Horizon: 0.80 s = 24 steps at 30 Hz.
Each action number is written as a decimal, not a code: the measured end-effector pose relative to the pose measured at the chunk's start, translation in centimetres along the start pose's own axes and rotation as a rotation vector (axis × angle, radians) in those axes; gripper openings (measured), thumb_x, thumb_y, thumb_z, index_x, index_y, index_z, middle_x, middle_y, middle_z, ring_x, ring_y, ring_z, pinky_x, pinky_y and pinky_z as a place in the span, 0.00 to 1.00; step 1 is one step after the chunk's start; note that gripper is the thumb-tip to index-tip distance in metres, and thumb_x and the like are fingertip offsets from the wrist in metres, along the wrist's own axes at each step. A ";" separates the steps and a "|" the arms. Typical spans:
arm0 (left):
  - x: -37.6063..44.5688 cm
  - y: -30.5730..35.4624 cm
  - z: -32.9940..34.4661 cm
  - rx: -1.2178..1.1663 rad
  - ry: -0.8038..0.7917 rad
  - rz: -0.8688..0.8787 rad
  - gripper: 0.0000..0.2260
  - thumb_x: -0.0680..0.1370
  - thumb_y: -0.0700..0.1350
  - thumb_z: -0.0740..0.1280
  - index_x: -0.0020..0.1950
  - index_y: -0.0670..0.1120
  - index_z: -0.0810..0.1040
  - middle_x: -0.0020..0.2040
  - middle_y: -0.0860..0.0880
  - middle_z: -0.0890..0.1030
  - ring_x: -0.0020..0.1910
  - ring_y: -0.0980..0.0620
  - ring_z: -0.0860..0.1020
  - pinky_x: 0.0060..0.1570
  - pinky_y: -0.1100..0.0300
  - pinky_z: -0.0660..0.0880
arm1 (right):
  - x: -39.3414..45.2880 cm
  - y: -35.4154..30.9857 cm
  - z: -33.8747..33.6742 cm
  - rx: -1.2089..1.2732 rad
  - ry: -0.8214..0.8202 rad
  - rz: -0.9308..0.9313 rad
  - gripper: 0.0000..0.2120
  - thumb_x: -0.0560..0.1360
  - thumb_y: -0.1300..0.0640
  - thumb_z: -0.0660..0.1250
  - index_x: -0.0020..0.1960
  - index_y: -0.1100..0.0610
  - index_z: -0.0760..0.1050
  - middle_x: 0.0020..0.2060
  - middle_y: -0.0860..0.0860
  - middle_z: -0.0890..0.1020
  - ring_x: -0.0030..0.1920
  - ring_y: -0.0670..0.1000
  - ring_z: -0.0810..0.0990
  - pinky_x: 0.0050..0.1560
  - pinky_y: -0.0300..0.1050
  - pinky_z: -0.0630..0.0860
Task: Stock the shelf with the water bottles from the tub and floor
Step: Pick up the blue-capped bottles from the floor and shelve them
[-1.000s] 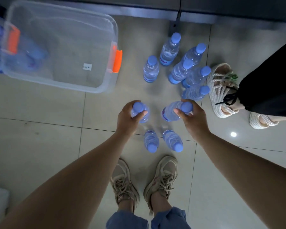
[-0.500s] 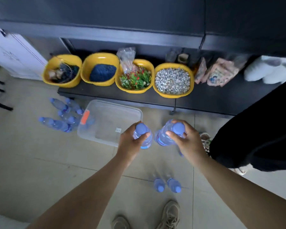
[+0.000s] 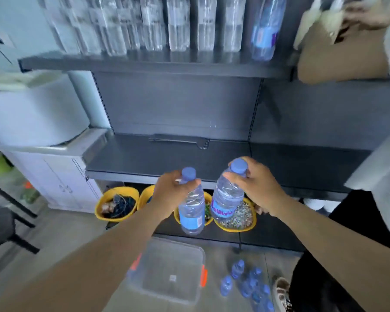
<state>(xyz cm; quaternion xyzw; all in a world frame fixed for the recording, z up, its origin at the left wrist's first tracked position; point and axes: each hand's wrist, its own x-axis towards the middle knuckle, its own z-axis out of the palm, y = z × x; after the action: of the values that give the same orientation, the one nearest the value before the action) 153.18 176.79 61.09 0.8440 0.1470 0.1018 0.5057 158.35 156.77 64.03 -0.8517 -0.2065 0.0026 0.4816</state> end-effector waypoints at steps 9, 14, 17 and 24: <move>4.2 15.2 -11.4 -0.101 0.026 0.093 0.10 0.71 0.47 0.74 0.51 0.46 0.82 0.46 0.49 0.83 0.45 0.52 0.79 0.48 0.65 0.74 | 8.1 -17.4 -7.3 -0.086 0.104 -0.119 0.14 0.73 0.47 0.68 0.34 0.52 0.70 0.32 0.44 0.72 0.34 0.44 0.71 0.35 0.37 0.67; 8.9 21.8 -15.4 -0.124 0.085 0.160 0.11 0.71 0.49 0.74 0.50 0.47 0.81 0.46 0.50 0.81 0.41 0.56 0.78 0.43 0.64 0.74 | 14.0 -22.6 -10.5 0.002 0.173 -0.126 0.12 0.73 0.46 0.69 0.36 0.52 0.73 0.34 0.47 0.75 0.37 0.47 0.74 0.41 0.40 0.73; 12.5 25.4 -16.6 -0.177 0.091 0.161 0.10 0.70 0.47 0.75 0.48 0.47 0.79 0.49 0.48 0.82 0.45 0.52 0.80 0.49 0.60 0.76 | 18.3 -24.2 -12.1 -0.017 0.209 -0.120 0.14 0.72 0.45 0.69 0.46 0.57 0.77 0.38 0.52 0.77 0.39 0.50 0.76 0.38 0.40 0.70; 22.0 29.9 -17.1 -0.142 0.102 0.194 0.15 0.70 0.47 0.74 0.54 0.43 0.79 0.51 0.47 0.81 0.50 0.50 0.79 0.50 0.57 0.75 | 28.4 -24.7 -14.5 -0.036 0.217 -0.092 0.22 0.72 0.46 0.69 0.58 0.61 0.77 0.43 0.53 0.79 0.40 0.49 0.75 0.44 0.46 0.74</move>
<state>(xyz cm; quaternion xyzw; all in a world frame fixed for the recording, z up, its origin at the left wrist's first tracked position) 172.61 185.30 96.03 0.8102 0.0825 0.2033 0.5436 178.65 166.11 97.62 -0.8451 -0.1919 -0.1156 0.4853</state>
